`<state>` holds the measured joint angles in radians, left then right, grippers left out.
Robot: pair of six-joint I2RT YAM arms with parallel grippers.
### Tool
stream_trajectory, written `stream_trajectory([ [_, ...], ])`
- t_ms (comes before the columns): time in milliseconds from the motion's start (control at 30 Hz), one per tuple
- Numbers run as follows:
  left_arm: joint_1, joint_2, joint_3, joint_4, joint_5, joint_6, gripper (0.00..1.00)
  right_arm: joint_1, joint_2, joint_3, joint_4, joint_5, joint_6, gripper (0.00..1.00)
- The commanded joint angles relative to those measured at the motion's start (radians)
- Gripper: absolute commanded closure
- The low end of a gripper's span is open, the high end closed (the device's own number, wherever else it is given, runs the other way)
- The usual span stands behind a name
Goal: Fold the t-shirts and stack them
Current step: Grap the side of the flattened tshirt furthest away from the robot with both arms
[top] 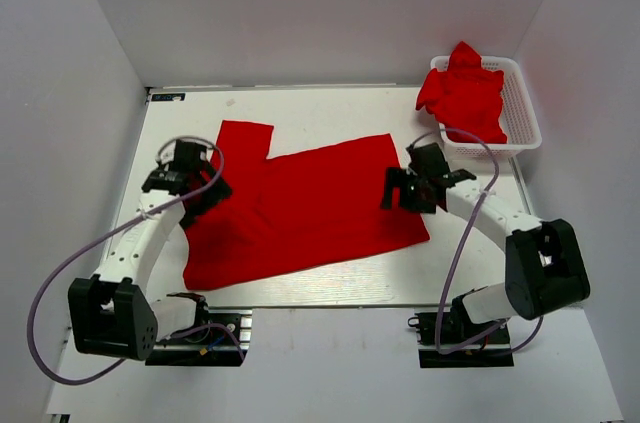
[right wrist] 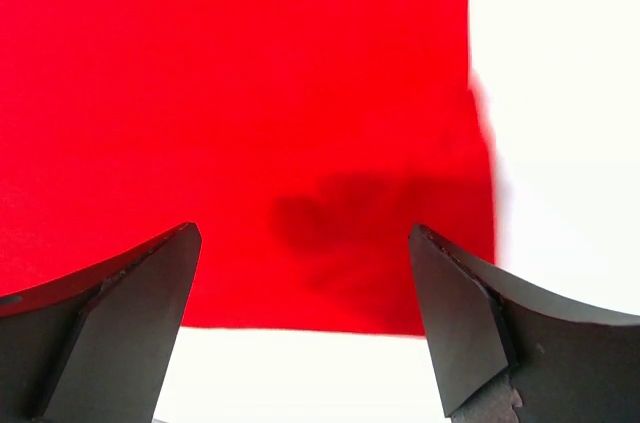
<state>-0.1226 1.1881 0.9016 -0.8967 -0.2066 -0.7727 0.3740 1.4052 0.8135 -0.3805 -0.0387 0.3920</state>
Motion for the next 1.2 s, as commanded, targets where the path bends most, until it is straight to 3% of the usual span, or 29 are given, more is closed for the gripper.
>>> stream_trajectory([
  [0,0.011,0.059,0.165,0.059,-0.111,0.085,0.0,-0.007,0.038,0.16,-0.008,0.121,-0.042,0.1],
  [133,0.011,0.273,0.36,0.162,-0.096,0.214,0.0,-0.007,0.133,0.339,-0.012,0.163,-0.038,0.1],
  [333,0.03,0.744,0.851,0.136,-0.109,0.312,0.0,-0.017,0.313,0.555,-0.034,0.221,-0.051,0.1],
  [533,0.061,1.054,1.218,0.145,-0.057,0.496,0.0,-0.036,0.463,0.742,-0.1,0.264,-0.07,0.1],
  [833,0.09,1.162,1.186,0.344,0.018,0.544,0.0,-0.072,0.626,0.889,-0.095,0.149,-0.062,0.1],
  [1167,0.09,1.254,1.171,0.439,0.059,0.553,0.0,-0.096,0.657,0.875,-0.075,0.115,-0.054,0.1],
])
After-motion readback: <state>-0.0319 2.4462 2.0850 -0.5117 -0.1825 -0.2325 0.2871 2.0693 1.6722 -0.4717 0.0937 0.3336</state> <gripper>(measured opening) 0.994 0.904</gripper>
